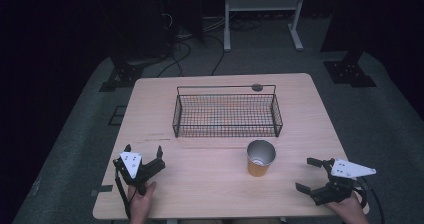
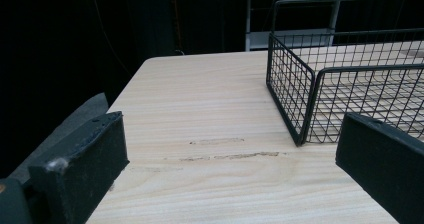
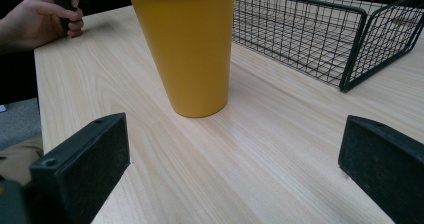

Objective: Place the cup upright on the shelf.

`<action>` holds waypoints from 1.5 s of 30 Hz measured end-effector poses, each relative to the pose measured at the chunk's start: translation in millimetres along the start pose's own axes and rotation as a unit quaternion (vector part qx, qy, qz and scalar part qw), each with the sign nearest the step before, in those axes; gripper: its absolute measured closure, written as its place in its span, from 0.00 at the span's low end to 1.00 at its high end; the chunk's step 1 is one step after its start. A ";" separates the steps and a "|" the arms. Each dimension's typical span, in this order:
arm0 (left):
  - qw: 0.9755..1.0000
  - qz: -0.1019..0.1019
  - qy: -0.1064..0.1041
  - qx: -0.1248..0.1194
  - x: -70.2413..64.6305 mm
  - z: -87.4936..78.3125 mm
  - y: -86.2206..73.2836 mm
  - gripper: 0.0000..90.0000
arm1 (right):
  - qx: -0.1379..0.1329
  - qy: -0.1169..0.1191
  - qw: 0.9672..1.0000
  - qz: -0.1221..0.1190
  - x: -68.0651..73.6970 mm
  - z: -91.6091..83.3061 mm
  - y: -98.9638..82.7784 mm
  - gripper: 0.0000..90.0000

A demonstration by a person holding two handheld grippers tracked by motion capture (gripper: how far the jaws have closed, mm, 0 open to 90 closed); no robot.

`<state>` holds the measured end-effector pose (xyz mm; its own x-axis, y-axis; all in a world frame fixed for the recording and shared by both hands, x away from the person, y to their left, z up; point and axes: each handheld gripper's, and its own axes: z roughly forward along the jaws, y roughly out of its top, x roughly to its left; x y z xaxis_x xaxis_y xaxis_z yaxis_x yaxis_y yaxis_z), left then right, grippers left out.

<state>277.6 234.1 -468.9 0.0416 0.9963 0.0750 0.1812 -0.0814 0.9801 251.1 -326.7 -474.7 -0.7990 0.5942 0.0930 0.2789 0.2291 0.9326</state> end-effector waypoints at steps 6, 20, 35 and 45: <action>1.000 0.003 0.001 -0.001 -0.9 0.2 -0.1 0.00 | 0.005 0.006 1.000 -0.002 2.7 2.9 2.1 0.00; 1.000 0.002 -0.002 -0.002 -0.6 -0.8 -0.4 0.00 | 0.003 0.020 1.000 -0.009 10.3 16.1 17.3 0.00; 1.000 0.002 -0.002 -0.003 -0.8 -1.0 -0.4 0.00 | 0.006 0.032 0.999 -0.012 16.1 39.3 39.3 0.00; 1.000 0.003 -0.002 -0.004 -1.0 -1.0 -0.4 0.00 | 0.012 0.032 0.999 -0.014 19.3 52.1 46.6 0.00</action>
<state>276.5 233.1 -469.2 0.0471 0.9957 0.0802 0.1739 -0.0873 0.9809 276.4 -264.4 -447.7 -0.8395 0.5360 0.0894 0.2679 0.2650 0.9263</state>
